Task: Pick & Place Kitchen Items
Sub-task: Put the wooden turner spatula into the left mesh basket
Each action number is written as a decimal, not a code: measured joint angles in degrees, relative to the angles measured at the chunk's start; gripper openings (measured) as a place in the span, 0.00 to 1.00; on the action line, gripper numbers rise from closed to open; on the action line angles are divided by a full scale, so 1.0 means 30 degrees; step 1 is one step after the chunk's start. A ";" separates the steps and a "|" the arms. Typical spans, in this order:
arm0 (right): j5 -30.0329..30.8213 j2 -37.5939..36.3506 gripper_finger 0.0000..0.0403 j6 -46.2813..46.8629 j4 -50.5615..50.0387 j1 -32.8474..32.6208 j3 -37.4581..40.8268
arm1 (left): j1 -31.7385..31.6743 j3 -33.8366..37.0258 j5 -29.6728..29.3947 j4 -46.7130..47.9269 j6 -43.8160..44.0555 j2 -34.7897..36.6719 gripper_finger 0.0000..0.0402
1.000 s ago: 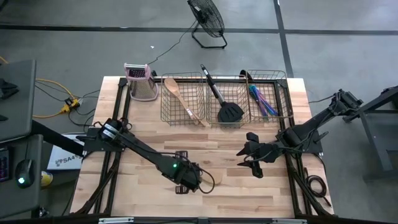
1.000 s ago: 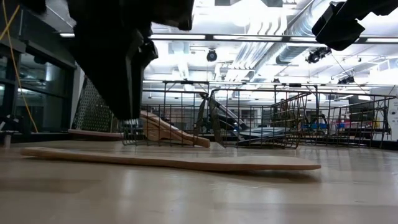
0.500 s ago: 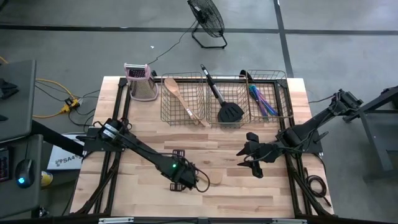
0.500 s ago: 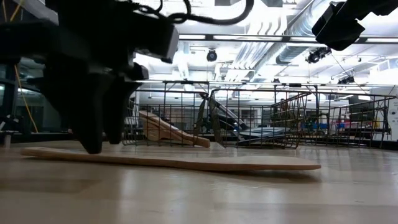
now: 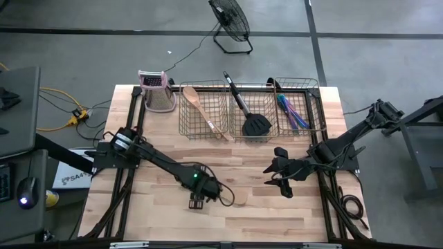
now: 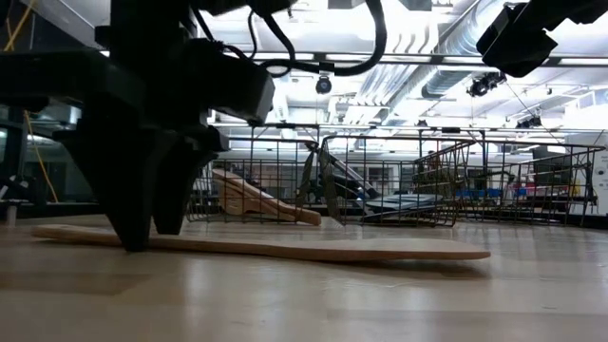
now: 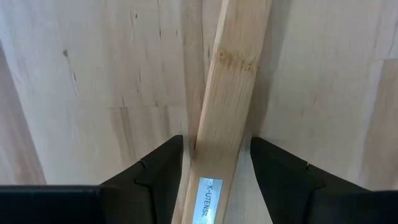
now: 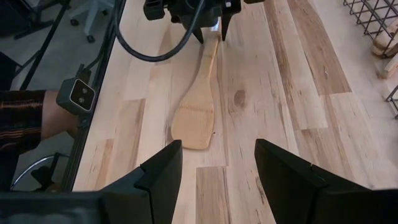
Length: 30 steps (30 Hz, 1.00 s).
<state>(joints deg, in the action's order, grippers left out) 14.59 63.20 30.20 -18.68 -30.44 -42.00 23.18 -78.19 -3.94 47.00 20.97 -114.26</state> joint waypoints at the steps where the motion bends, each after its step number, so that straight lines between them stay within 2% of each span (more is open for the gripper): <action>1: 0.0000 0.0000 0.48 0.0000 -0.0003 0.0000 0.0000 | -0.0033 0.0100 0.0232 -0.0127 -0.0065 0.0000 0.47; 7: 0.0000 0.0000 0.48 0.0000 -0.0007 0.0000 0.0000 | 0.0058 0.0695 0.0200 -0.0513 0.0036 -0.0022 0.44; 19: -0.0058 0.0000 0.48 0.0058 -0.0007 0.0000 0.0000 | 0.0037 0.1559 0.0422 -0.1253 0.0269 -0.0015 0.22; 30: -0.0066 0.0000 0.48 0.0062 -0.0024 -0.0002 0.0002 | 0.0037 0.1573 0.0480 -0.1229 0.1070 -0.0007 0.21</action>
<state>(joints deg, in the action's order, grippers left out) 14.39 63.20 30.38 -18.75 -30.44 -41.99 23.29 -73.47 -2.50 43.31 24.18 -114.28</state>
